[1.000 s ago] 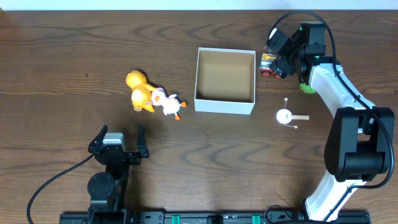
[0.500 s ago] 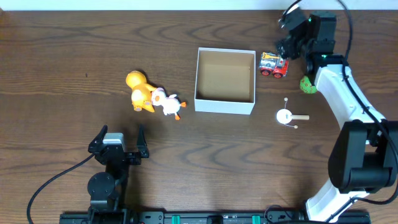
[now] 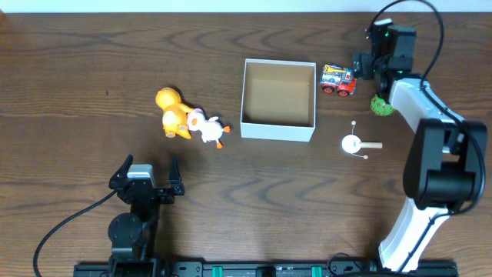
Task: Pack container
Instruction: 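Lower the right gripper and grasp the toy truck, then lift the truck and carry it left into the white box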
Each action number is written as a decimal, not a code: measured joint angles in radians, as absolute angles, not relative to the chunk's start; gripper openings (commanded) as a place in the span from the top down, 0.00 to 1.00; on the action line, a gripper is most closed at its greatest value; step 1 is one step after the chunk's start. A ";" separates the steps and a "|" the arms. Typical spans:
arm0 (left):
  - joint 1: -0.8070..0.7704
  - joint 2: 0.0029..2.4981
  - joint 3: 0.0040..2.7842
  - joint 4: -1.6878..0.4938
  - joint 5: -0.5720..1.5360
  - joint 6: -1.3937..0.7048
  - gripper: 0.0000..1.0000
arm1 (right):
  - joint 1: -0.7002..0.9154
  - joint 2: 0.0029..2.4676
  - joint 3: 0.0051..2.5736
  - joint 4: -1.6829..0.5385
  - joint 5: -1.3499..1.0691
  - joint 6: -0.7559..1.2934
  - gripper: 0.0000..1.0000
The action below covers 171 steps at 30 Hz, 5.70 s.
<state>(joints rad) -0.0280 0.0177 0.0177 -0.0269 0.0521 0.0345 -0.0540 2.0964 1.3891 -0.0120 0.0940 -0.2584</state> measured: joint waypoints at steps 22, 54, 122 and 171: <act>-0.028 0.018 0.017 -0.027 0.052 0.035 0.02 | -0.054 2.038 1.390 -0.184 0.040 -0.238 0.01; -0.028 0.018 0.017 -0.027 0.052 0.035 0.02 | -0.036 1.901 1.393 -0.398 -0.391 -0.991 0.01; -0.028 0.018 0.017 -0.027 0.052 0.035 0.02 | -0.007 1.911 1.393 -0.385 -0.442 -0.835 0.60; -0.028 0.018 0.018 -0.027 0.052 0.035 0.02 | 0.402 1.809 1.393 -0.399 -0.319 -0.330 0.66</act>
